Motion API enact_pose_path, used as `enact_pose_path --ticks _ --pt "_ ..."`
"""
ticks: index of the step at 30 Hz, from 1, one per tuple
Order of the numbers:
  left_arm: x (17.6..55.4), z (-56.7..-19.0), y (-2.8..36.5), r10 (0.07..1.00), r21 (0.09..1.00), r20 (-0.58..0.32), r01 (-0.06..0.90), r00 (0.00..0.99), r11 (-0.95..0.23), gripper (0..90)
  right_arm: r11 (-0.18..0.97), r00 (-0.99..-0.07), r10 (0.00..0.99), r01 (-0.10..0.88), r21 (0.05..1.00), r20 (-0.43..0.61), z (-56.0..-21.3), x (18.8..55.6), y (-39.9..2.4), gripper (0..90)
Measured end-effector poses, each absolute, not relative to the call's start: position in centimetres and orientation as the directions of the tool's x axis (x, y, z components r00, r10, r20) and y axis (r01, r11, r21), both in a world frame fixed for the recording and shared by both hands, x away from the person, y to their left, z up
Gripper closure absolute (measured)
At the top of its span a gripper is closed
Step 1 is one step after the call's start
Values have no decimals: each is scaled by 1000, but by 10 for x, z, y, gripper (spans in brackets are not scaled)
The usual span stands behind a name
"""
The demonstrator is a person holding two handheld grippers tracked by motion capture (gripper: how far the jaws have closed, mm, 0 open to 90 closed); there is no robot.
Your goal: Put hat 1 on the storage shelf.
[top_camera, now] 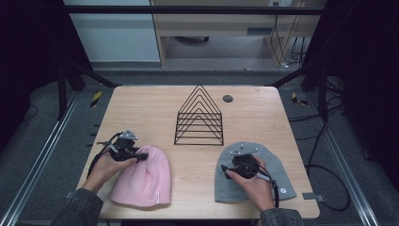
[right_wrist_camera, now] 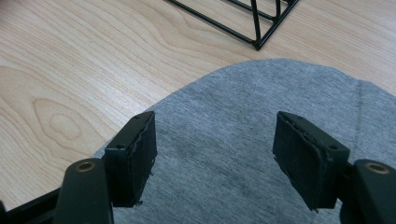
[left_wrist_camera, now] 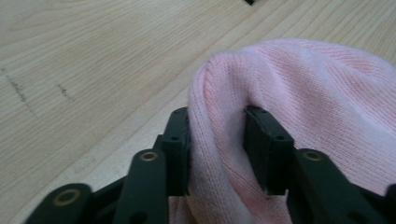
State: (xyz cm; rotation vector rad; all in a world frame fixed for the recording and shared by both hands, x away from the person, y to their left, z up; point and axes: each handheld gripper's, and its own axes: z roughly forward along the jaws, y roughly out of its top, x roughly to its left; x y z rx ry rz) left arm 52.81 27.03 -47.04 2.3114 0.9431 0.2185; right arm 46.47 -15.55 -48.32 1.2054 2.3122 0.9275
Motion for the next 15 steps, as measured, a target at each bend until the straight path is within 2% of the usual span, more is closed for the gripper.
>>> enact_pose_path --ticks 7,13,15 --pt "524 -470 268 687 602 -87 588 721 -541 752 413 -561 827 575 706 -27 -483 466 -154 300" --pt "516 -460 266 700 633 -55 567 712 -527 781 413 -565 825 565 715 -30 -482 466 -153 299" --pt "510 -450 266 706 669 -45 546 706 -504 784 408 -563 826 564 718 -26 -482 466 -153 298"
